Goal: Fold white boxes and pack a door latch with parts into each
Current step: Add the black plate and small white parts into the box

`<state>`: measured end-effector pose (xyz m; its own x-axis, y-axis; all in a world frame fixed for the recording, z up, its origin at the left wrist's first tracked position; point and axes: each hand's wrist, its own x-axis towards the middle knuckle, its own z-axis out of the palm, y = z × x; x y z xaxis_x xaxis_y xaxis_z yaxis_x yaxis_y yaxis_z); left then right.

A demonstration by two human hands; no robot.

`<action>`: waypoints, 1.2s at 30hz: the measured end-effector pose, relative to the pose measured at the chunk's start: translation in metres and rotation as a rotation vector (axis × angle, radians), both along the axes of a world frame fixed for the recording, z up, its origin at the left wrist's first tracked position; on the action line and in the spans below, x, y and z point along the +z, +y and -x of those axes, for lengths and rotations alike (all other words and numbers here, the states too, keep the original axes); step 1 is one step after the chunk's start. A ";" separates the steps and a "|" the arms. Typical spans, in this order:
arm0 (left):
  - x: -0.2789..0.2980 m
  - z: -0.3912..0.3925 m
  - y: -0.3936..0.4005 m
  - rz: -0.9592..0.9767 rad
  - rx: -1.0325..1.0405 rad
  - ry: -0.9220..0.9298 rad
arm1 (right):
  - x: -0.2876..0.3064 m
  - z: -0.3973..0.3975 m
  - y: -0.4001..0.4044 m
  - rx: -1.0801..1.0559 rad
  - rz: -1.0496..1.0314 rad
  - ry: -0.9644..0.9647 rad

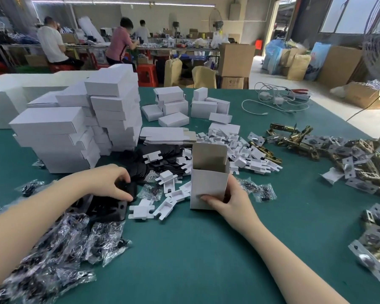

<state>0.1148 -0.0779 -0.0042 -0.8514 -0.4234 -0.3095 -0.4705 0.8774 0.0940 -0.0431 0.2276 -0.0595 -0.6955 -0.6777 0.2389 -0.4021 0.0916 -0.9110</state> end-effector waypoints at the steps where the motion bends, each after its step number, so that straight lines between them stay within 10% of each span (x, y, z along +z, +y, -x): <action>1: -0.001 0.002 0.001 0.038 -0.012 -0.007 | -0.001 0.000 0.000 0.001 -0.001 0.001; 18: 0.018 -0.015 0.000 -0.078 0.209 0.624 | -0.004 0.003 0.001 0.011 -0.010 -0.013; 27: 0.033 0.007 0.043 -1.670 0.605 1.096 | -0.004 0.002 0.001 0.009 -0.009 -0.011; 36: 0.086 0.049 0.126 -1.561 0.412 1.014 | -0.004 0.001 0.000 0.007 -0.017 -0.015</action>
<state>0.0658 0.0476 0.0816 -0.8654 -0.4945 -0.0817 0.1341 -0.3856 0.9129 -0.0442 0.2276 -0.0639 -0.6944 -0.6862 0.2168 -0.3891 0.1045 -0.9152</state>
